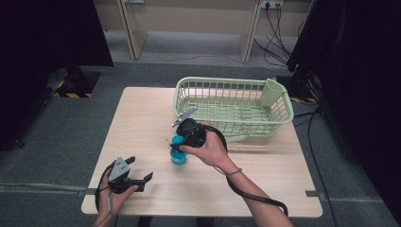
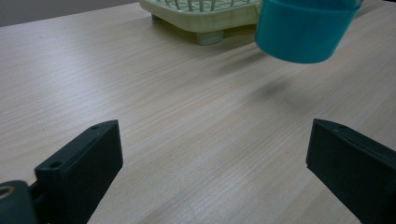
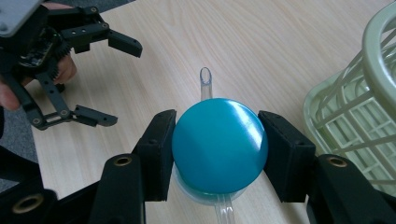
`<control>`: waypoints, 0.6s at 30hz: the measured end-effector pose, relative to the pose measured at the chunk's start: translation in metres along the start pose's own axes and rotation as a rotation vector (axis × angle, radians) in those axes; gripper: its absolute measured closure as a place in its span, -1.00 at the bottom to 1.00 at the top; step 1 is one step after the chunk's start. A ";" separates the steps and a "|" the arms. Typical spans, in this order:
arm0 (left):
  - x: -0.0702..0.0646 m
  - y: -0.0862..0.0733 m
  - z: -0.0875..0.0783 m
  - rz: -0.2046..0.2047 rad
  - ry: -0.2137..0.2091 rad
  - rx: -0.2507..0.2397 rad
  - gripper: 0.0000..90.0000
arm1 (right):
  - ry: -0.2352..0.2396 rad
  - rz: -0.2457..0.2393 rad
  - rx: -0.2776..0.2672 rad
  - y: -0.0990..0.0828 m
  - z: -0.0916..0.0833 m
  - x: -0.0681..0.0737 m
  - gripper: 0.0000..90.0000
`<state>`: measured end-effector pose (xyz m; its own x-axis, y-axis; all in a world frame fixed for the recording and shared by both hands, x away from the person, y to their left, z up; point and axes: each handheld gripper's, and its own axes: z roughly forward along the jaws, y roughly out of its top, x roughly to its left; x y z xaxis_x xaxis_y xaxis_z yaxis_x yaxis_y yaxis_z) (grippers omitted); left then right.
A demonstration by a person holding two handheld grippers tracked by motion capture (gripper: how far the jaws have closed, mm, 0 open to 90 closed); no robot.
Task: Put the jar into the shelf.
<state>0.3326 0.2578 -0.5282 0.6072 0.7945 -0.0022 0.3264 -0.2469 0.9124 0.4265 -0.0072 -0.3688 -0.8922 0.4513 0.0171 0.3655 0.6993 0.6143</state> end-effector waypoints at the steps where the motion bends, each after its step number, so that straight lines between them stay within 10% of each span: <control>1: 0.000 0.000 0.000 0.000 0.000 0.000 -0.93 | 0.000 -0.002 -0.002 0.000 -0.003 0.000 0.08; 18: 0.000 0.000 0.000 0.002 0.002 0.002 -0.93 | -0.018 0.006 -0.047 0.001 -0.056 0.000 0.08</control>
<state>0.3325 0.2573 -0.5282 0.6065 0.7950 0.0002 0.3267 -0.2494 0.9116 0.4124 -0.0377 -0.3246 -0.8851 0.4653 0.0070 0.3575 0.6703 0.6503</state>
